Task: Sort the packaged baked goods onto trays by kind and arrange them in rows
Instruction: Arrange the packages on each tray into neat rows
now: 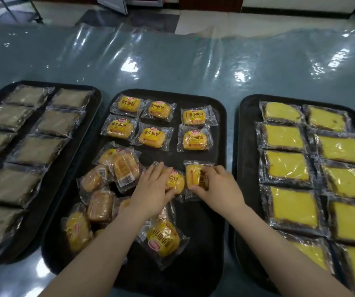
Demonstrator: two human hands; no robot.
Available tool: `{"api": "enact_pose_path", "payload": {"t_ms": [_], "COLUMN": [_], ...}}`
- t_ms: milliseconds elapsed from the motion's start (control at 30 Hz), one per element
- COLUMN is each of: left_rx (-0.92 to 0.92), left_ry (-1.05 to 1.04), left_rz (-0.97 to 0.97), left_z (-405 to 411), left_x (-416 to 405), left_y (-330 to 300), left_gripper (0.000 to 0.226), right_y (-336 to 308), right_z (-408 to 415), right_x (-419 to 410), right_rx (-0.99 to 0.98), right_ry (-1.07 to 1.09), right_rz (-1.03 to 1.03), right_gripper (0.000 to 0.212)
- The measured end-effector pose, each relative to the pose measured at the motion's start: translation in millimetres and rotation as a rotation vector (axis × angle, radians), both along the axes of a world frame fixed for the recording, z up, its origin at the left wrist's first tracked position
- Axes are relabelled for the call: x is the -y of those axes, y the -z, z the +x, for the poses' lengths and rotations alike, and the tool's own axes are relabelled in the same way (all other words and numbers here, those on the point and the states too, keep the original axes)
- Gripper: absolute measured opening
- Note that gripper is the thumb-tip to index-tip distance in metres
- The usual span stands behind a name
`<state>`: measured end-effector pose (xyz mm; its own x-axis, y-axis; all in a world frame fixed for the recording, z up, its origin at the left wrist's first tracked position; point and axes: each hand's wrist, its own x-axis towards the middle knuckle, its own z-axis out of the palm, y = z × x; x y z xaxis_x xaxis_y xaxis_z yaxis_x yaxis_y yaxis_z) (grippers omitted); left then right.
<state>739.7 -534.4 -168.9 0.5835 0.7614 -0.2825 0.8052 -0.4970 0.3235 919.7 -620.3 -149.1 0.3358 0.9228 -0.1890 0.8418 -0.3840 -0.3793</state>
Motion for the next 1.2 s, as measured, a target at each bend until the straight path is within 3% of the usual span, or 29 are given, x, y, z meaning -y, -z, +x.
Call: {"api": "enact_pose_path", "payload": {"t_ms": [100,233,400,600,700,933,1100,1200], "left_rx": [0.006,-0.005,-0.015,-0.014,0.015,0.045,0.099,0.061], "left_ry": [0.007,0.013,0.038,0.076,0.074,0.087,0.078,0.091], "left_rz": [-0.023,-0.013,-0.020,0.104,0.177,0.011,0.003,0.037], "left_z": [-7,-16,-23,-29,-29,-9,-23,-47], "left_x": [8,17,23,38,53,67,48,36], "left_y": [5,6,3,-8,-12,-10,-10,-10], "left_gripper": [0.075,0.078,0.073,0.066,0.062,0.064,0.068,0.070], "right_y": [2,7,25,26,23,15,22,30], "right_z": [-6,-2,-5,-1,-7,-28,-62,-59], "right_x": [-6,-16,-15,-27,-17,35,54,45], "right_rx": [0.022,0.053,0.007,0.144,0.091,-0.042,-0.002,0.089], "right_ry": [-0.060,-0.100,-0.252,-0.154,-0.080,-0.075,-0.231,-0.105], "right_rz": [0.016,0.033,0.004,0.054,0.132,0.271,0.179,0.163], "right_gripper": [0.060,0.073,0.067,0.068,0.061,0.037,0.049,0.046]}}
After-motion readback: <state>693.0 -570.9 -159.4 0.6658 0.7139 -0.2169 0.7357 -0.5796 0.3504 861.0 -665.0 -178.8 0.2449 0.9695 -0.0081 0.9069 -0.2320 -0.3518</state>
